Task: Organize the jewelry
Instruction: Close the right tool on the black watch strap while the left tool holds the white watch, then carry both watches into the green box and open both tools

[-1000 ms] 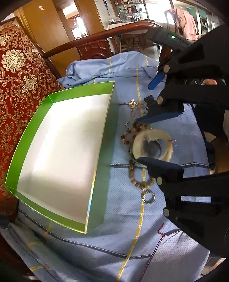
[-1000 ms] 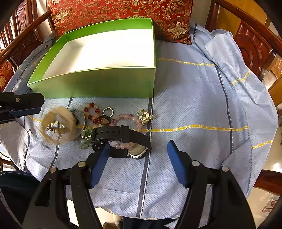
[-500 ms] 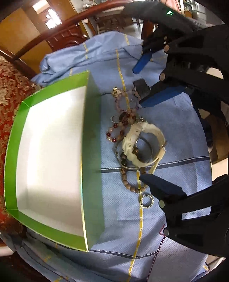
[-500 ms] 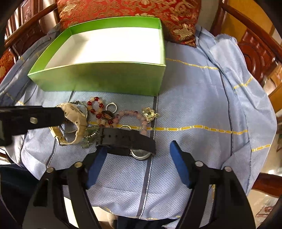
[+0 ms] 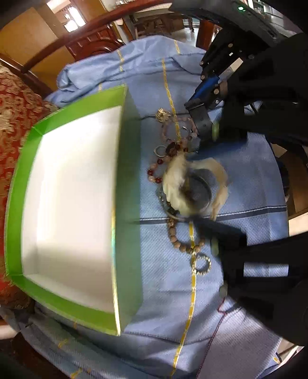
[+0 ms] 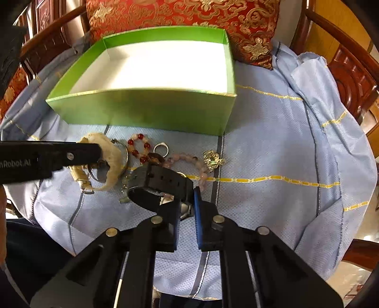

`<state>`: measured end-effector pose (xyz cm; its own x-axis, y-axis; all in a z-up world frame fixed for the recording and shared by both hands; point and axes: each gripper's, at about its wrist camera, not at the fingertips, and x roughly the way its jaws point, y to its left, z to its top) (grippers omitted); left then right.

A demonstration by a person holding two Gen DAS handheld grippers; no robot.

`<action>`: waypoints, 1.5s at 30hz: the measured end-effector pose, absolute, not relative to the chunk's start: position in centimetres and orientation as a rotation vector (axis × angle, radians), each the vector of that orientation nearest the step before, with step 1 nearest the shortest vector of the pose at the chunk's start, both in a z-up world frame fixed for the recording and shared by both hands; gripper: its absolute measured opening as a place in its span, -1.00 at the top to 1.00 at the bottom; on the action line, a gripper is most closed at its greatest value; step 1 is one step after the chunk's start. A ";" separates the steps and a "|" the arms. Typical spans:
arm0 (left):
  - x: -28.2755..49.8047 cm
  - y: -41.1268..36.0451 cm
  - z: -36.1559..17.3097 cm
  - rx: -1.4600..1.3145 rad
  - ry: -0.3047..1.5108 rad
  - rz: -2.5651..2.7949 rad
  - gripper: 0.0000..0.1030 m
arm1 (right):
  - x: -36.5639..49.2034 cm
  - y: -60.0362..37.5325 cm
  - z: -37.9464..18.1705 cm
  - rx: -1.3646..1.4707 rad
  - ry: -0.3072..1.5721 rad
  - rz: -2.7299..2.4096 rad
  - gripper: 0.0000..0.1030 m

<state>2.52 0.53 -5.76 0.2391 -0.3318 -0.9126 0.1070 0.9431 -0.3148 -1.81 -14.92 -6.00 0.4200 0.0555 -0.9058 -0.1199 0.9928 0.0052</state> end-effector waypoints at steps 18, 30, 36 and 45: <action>3.7 0.7 -7.9 -0.140 1.356 -0.218 0.63 | -2.2 -15.5 -5.3 -0.053 1.116 0.112 0.76; 2.5 1.3 -4.5 -0.161 1.252 -0.251 0.81 | -2.6 -15.9 -3.9 -0.062 1.070 0.130 0.80; 2.6 2.2 -3.2 -0.211 1.220 -0.248 0.81 | -2.1 -16.6 -2.9 0.000 1.063 0.148 0.80; 9.0 5.4 2.6 -0.192 1.033 -0.090 0.81 | 3.5 -16.0 3.5 0.065 0.882 0.181 0.80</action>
<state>9.02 5.37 2.57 0.5108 -0.1643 -0.8438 -0.0164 0.9795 -0.2006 3.51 -15.97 3.51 0.6212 0.1841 -0.7617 -0.1309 0.9827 0.1308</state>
